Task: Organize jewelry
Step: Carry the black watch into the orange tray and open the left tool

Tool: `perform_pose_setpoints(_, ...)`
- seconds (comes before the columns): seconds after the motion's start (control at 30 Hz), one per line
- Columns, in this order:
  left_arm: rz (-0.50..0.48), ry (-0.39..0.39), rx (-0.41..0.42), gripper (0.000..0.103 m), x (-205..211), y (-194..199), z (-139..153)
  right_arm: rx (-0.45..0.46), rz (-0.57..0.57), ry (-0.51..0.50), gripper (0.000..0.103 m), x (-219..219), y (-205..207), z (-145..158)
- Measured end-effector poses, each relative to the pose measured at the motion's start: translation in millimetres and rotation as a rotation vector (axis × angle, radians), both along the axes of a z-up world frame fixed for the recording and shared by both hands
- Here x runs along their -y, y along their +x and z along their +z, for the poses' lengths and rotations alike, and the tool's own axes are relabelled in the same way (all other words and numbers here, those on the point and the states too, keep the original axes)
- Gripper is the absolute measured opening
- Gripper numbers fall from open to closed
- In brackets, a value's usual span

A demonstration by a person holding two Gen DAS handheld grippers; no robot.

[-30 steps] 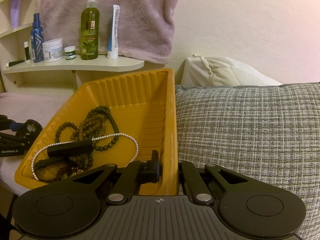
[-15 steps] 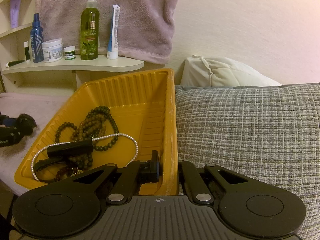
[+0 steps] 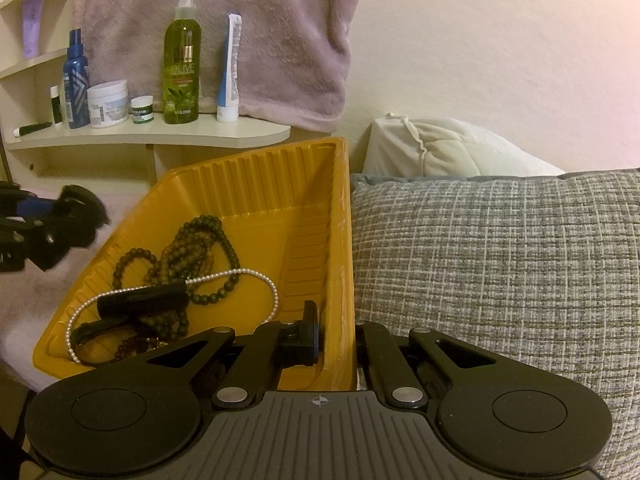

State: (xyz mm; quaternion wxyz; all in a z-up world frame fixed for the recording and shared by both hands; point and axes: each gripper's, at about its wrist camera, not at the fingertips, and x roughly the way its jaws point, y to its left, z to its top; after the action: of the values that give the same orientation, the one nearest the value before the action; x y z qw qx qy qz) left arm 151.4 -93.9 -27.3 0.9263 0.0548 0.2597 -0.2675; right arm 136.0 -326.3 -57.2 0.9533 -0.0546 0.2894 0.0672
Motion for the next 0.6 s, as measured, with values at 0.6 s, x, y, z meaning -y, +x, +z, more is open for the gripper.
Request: perform_pose_setpoints(0.6,-0.148,0.028,-0.018,0.029,49,-8,-10,0.0,-0.006,0.012,0.003,0,-3,-1)
